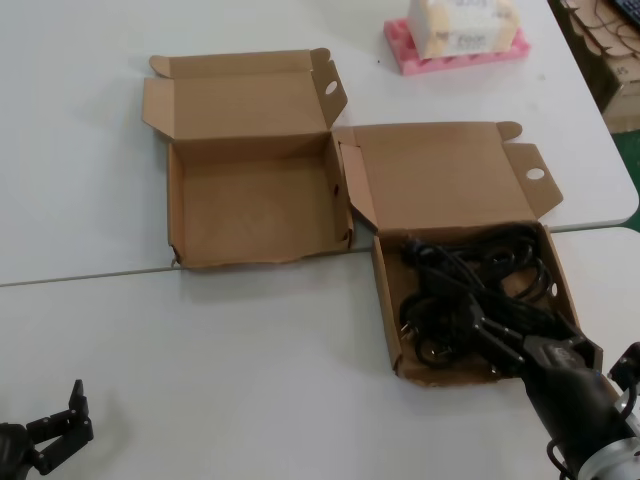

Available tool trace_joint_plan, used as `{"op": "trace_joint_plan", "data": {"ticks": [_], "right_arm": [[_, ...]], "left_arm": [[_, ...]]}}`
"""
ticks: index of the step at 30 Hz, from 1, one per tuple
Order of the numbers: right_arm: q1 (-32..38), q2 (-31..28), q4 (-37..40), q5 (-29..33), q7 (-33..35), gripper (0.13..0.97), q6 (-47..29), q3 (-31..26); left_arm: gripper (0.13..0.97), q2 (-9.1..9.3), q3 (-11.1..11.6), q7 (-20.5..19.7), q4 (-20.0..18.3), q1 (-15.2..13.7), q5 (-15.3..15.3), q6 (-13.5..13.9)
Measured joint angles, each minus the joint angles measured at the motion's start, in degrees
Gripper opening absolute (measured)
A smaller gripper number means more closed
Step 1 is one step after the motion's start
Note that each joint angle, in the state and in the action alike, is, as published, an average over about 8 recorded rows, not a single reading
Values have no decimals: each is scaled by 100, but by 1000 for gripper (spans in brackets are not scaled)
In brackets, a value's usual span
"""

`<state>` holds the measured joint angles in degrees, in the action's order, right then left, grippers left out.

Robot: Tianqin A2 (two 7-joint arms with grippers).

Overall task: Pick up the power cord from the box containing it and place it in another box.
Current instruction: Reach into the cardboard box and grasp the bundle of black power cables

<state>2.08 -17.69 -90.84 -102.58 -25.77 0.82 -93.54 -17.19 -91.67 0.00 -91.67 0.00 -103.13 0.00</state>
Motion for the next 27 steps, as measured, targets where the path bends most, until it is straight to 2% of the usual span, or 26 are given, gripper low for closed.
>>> {"op": "trace_joint_plan", "data": {"ticks": [12, 22, 27], "right_arm": [[-5, -69, -61, -30, 0, 966, 57, -46], [416, -808, -466, -177, 0, 966, 441, -233], [830, -1010, -39, -212, 0, 966, -227, -19]], "left_arm": [[966, 0, 0, 0, 0, 0, 0, 0], [938, 0, 0, 0, 0, 0, 0, 0], [914, 0, 0, 0, 0, 0, 0, 0]]}}
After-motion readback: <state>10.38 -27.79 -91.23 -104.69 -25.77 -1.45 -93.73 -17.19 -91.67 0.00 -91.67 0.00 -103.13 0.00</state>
